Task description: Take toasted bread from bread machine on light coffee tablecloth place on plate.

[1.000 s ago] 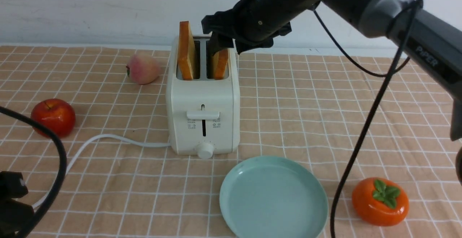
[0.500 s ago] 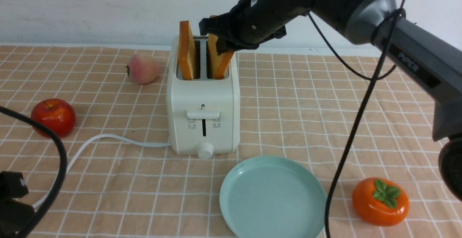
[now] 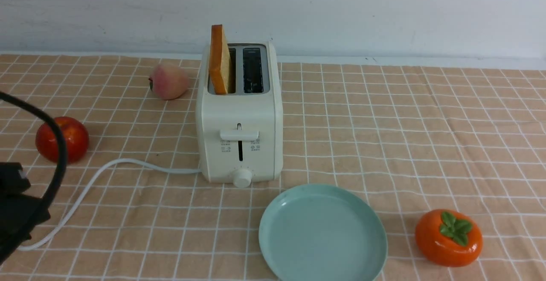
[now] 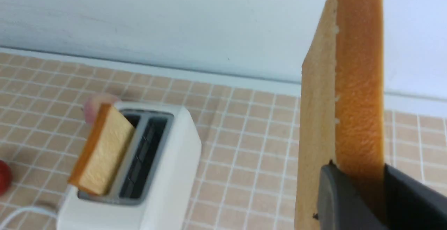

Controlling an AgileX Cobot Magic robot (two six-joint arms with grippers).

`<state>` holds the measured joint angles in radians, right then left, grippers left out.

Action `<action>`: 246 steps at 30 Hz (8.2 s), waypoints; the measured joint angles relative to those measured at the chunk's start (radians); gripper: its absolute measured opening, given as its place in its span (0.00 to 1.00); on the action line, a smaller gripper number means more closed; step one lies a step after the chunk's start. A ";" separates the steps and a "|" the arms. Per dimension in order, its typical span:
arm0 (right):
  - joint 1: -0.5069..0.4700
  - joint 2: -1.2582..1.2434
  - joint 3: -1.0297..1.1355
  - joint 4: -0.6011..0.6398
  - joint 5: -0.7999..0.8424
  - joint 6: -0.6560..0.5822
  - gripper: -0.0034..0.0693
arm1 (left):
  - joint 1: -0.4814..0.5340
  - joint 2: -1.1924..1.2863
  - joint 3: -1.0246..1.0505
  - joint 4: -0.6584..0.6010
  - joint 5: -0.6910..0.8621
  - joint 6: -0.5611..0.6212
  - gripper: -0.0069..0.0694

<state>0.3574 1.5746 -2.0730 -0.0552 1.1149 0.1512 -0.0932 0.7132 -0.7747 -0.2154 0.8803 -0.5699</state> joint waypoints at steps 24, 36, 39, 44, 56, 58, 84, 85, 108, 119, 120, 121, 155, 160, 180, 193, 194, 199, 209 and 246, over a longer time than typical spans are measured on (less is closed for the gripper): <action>-0.029 0.146 1.051 1.230 -0.447 -0.631 0.20 | -0.121 0.000 -0.163 -0.048 -0.117 0.317 0.40; -0.029 0.010 1.032 1.049 -0.390 -0.683 0.80 | -0.121 0.032 -0.164 -0.063 -0.246 0.316 0.41; -0.029 -0.106 0.934 0.857 -0.309 -0.667 0.92 | -0.121 0.120 -0.172 -0.063 -0.283 0.288 0.44; -0.029 -0.219 0.727 0.561 -0.164 -0.496 0.90 | -0.121 0.348 -0.301 -0.063 -0.264 0.277 0.55; -0.029 -0.400 0.546 0.365 0.013 -0.362 0.72 | -0.224 0.993 -0.932 0.044 0.022 0.265 0.86; -0.029 -0.411 0.546 0.361 0.030 -0.362 0.72 | -0.262 1.105 -1.062 0.126 0.110 0.207 0.87; -0.029 -0.416 0.546 0.318 0.080 -0.361 0.72 | -0.290 0.982 -1.478 0.161 0.373 0.308 0.21; -0.029 -0.416 0.546 0.316 0.080 -0.361 0.72 | -0.290 0.954 -1.466 0.135 0.373 0.322 0.21; -0.029 -0.416 0.546 0.331 0.084 -0.361 0.72 | -0.365 0.845 -0.051 -1.293 -0.300 1.417 0.21; -0.029 -0.416 0.546 0.332 0.085 -0.353 0.72 | -0.401 0.966 -0.050 -1.412 -0.479 1.465 0.37; -0.029 -0.416 0.546 0.332 0.085 -0.351 0.72 | -0.401 0.966 -0.050 -1.407 -0.479 1.464 0.40; -0.029 -0.416 0.546 0.332 0.090 -0.347 0.72 | -0.401 0.963 -0.050 -1.376 -0.477 1.454 0.50; -0.032 -0.898 1.364 -0.024 -0.403 0.016 0.03 | -0.225 0.172 0.089 -0.214 0.072 0.521 0.13; -0.032 -1.137 1.638 -0.026 -0.447 0.083 0.02 | -0.278 0.053 0.151 -0.214 0.106 0.494 0.07; -0.032 -1.361 1.853 -0.087 -0.683 0.102 0.03 | -0.280 -0.431 0.157 -0.181 0.188 0.357 0.07; -0.032 -1.362 1.853 -0.087 -0.683 0.102 0.04 | -0.280 -0.434 0.164 -0.061 0.141 0.422 0.07; -0.032 -1.362 1.853 -0.087 -0.683 0.102 0.04 | -0.280 -0.439 0.173 -0.018 0.099 0.445 0.07; -0.032 -1.362 1.853 -0.087 -0.683 0.100 0.05 | -0.280 -0.546 0.271 0.109 -0.197 0.561 0.07; -0.032 -1.362 1.854 -0.087 -0.682 0.100 0.05 | -0.034 -0.725 0.621 0.250 -0.522 0.307 0.07; -0.246 -1.527 1.869 -0.087 -0.694 0.099 0.09 | 0.059 -0.725 0.805 0.265 -0.490 0.245 0.09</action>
<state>0.1111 0.0473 -0.2036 -0.1424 0.4205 0.2506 -0.0345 -0.0115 0.0302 0.0499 0.3905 -0.3250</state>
